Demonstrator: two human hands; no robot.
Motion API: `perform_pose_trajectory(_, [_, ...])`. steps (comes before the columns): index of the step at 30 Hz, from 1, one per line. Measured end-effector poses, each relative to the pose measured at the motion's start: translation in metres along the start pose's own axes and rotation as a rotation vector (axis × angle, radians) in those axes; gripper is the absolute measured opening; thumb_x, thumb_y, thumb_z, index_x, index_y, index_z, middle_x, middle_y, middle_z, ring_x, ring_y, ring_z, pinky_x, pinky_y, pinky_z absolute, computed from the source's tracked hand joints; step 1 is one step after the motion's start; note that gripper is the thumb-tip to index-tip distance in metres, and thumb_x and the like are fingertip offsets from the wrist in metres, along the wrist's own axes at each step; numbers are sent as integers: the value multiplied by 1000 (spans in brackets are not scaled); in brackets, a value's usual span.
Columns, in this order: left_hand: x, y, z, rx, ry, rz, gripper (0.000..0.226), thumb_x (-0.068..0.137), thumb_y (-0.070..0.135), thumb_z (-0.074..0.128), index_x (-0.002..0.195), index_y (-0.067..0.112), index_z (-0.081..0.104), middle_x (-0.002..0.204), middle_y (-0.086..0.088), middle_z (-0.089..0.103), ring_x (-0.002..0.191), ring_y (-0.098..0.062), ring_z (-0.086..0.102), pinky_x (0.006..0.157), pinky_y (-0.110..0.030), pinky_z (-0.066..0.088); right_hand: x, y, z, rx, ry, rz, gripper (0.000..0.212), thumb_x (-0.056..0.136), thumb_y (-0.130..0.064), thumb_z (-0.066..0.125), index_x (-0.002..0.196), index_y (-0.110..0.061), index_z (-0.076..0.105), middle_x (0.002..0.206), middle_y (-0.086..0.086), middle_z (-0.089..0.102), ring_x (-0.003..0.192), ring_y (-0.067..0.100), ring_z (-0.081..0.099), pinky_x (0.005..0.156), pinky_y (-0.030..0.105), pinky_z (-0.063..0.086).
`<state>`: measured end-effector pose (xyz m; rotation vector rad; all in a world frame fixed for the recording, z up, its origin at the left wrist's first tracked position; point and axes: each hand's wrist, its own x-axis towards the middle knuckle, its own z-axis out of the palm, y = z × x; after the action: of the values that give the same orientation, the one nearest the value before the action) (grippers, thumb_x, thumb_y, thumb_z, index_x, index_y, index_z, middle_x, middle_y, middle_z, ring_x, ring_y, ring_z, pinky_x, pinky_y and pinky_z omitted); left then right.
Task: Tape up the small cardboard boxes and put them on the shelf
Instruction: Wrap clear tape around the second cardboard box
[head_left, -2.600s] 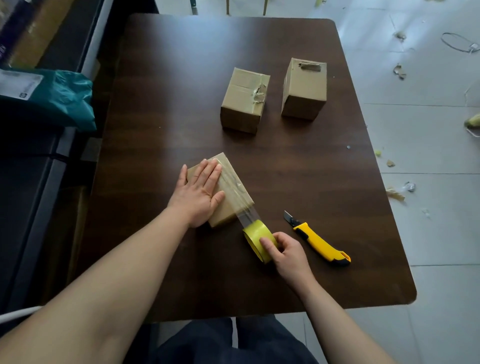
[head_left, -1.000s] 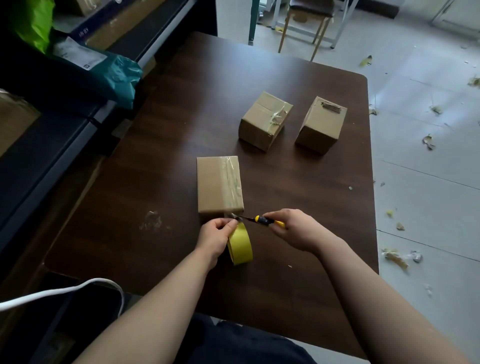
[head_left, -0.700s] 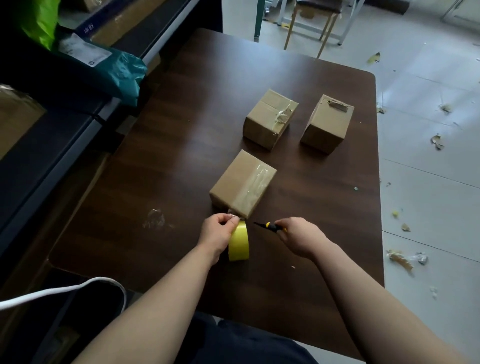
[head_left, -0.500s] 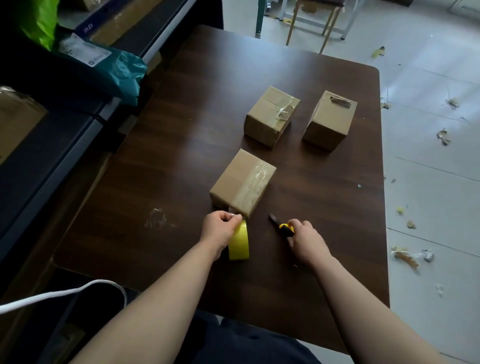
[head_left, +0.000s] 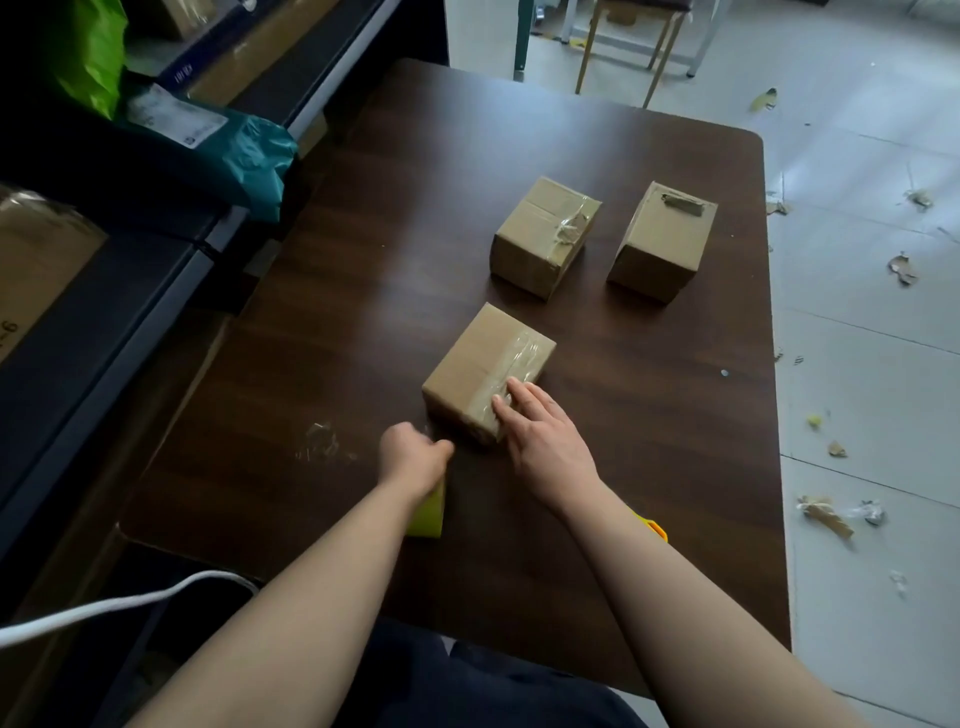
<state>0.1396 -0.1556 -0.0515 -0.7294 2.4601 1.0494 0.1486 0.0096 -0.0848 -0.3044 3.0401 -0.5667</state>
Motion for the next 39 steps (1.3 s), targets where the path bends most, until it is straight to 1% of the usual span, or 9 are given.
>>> perform_pose_trajectory(6, [-4, -21, -17, -119, -3, 169, 18, 83, 21, 70, 75, 6, 62, 92, 1, 64, 85, -15, 58, 64, -22, 41, 3, -8, -7, 52, -82, 22, 49, 95, -13, 50, 143, -15, 45, 156, 10, 30, 146, 28, 23, 120, 34, 17])
perform_pose_trajectory(10, [-10, -8, -31, -251, 2, 273, 14, 82, 16, 70, 75, 7, 62, 88, 2, 64, 81, -14, 58, 60, -19, 43, 1, -24, -24, 231, 12, 49, 50, 84, -4, 59, 134, -8, 56, 145, 14, 47, 134, 33, 42, 113, 34, 27])
perform_pose_trajectory(13, [-15, 3, -44, -317, -45, 402, 16, 77, 10, 74, 70, 8, 59, 88, 2, 65, 81, -9, 61, 60, -11, 47, 2, -46, -32, 322, -89, 6, 60, 84, -14, 62, 142, -20, 47, 140, 2, 52, 128, 21, 43, 108, 27, 33])
perform_pose_trajectory(16, [-18, 9, -54, -340, -59, 548, 12, 75, 5, 73, 71, 5, 62, 90, 1, 65, 82, -8, 62, 65, -9, 48, 10, -61, -36, 385, -63, 64, 47, 87, -16, 57, 132, -25, 58, 119, 6, 66, 111, 25, 56, 92, 32, 44])
perform_pose_trajectory(24, [5, 16, -83, -241, 164, 769, 13, 70, 16, 82, 71, 21, 69, 96, 6, 58, 87, -5, 61, 64, -7, 45, 29, -82, -50, 137, 145, 40, 32, 89, -22, 53, 118, -12, 64, 95, 12, 68, 87, 33, 61, 69, 37, 49])
perform_pose_trajectory(27, [12, 20, -90, -319, 193, 715, 17, 70, 17, 83, 84, 19, 73, 95, 4, 62, 81, -8, 65, 68, -15, 53, 39, -89, -50, 31, 245, 37, 31, 81, -23, 58, 106, -8, 68, 80, 9, 68, 73, 32, 63, 56, 32, 49])
perform_pose_trajectory(31, [19, 28, -108, -465, -56, 450, 65, 73, 17, 82, 129, 31, 51, 97, 7, 66, 87, -4, 65, 79, -22, 54, 50, -99, -51, -5, 285, 75, 31, 81, -18, 65, 109, -7, 68, 80, 8, 69, 73, 30, 63, 57, 33, 51])
perform_pose_trajectory(36, [48, 27, -120, -633, -159, 244, 25, 82, 6, 73, 105, 14, 68, 90, -6, 71, 82, -17, 66, 77, -32, 54, 66, -109, -53, 104, 104, 138, 36, 95, -28, 54, 128, -13, 60, 109, 7, 66, 105, 27, 55, 84, 37, 45])
perform_pose_trajectory(39, [74, 18, -119, -797, -233, 53, 13, 85, 3, 68, 90, 15, 65, 93, -9, 66, 81, -18, 60, 71, -34, 50, 70, -108, -51, 344, 72, 263, 45, 93, -38, 59, 130, -13, 59, 117, 6, 63, 108, 21, 56, 96, 38, 46])
